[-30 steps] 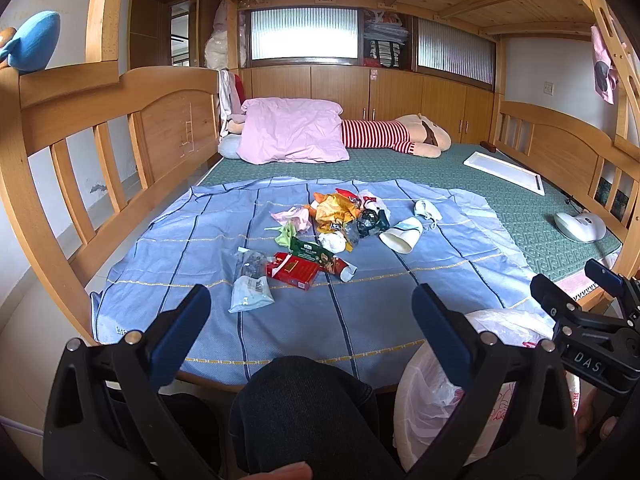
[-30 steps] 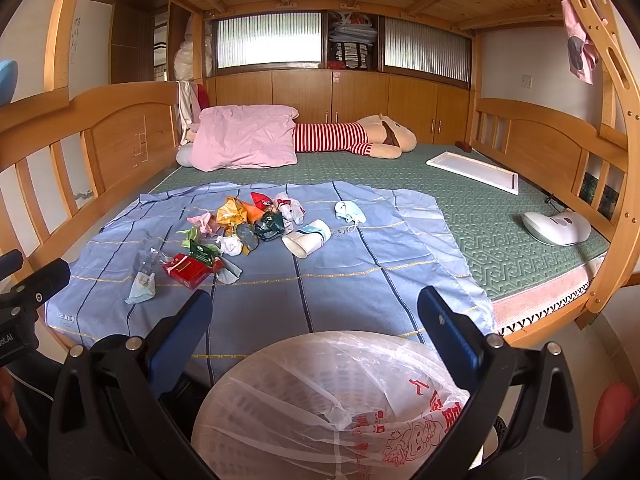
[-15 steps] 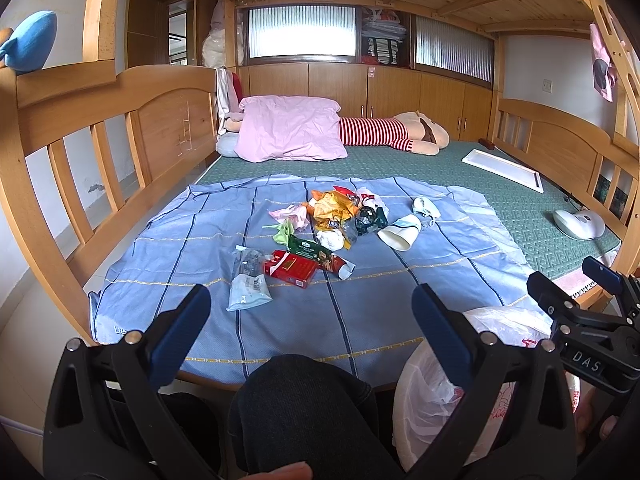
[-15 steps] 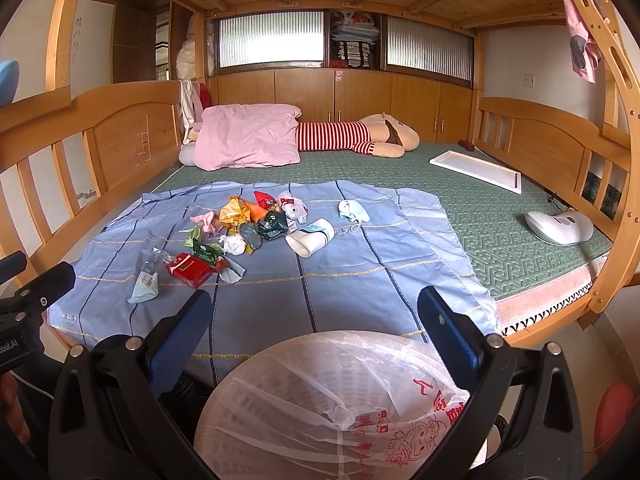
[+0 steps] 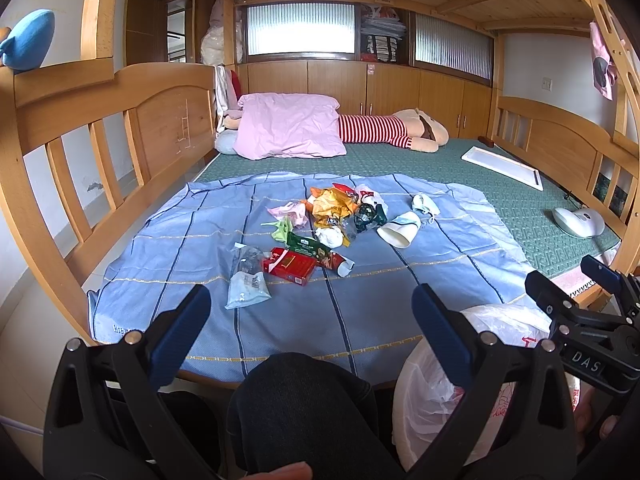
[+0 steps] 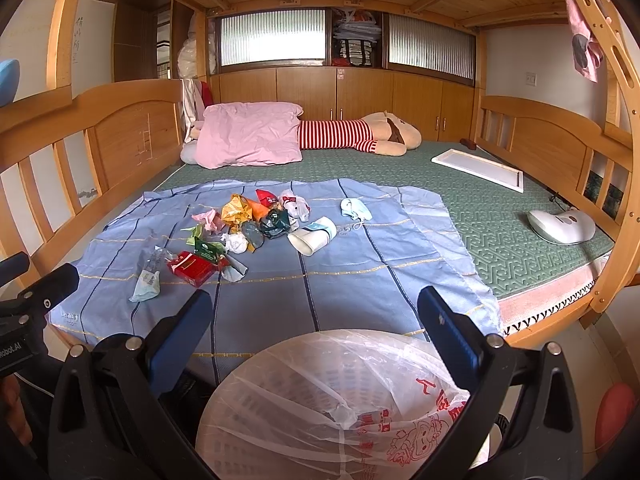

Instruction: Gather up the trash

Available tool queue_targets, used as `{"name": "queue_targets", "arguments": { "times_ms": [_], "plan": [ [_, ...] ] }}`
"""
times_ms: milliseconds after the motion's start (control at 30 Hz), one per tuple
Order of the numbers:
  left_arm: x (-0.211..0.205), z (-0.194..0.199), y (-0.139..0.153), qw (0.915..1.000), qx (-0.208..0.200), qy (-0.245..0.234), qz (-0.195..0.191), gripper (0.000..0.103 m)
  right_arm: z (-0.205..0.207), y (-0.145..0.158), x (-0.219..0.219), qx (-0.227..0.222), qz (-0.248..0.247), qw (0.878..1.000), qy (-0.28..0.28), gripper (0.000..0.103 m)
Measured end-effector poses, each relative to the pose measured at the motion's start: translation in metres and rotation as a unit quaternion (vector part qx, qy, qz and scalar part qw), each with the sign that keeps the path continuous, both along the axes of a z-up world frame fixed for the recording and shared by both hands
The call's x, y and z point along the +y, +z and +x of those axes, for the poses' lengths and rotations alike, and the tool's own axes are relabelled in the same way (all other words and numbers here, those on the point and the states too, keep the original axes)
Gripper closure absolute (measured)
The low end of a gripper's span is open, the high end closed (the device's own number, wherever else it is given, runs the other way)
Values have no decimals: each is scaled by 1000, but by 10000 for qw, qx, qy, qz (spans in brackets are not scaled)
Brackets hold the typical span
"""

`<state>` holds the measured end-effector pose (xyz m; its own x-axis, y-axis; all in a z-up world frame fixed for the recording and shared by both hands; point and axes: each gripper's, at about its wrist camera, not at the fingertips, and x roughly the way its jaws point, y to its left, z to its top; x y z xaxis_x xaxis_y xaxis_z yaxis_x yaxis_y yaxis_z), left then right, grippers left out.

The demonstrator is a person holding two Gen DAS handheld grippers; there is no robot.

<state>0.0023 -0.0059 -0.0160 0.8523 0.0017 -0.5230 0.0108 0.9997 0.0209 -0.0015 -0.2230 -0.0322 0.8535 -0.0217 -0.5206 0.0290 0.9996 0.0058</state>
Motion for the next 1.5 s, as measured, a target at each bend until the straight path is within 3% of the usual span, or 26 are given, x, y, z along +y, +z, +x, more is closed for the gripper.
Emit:
{"name": "queue_targets", "arguments": {
  "times_ms": [1067,1200,1333,1400,1467,1500],
  "plan": [
    [2,7,-9,9998,182,-18,-29,3,1,-8,3,43,49,10000,25,3],
    [27,30,-16,9970,456,-203,-588,3,8,-9,2,88,121,9999,18,3],
    [72,70,-34,9921,797,-38,-967,4,20,-13,-2,212,130,9997,-27,3],
    [92,91,-45,9898,948,14,-1065,12,28,-17,-3,340,226,9991,117,3],
    [110,119,-60,9868,1184,8,-1104,35,38,-22,-4,443,280,9986,108,3],
    [116,133,-68,9851,1312,-16,-1111,42,45,-25,-4,513,329,9981,116,3]
  ]
}}
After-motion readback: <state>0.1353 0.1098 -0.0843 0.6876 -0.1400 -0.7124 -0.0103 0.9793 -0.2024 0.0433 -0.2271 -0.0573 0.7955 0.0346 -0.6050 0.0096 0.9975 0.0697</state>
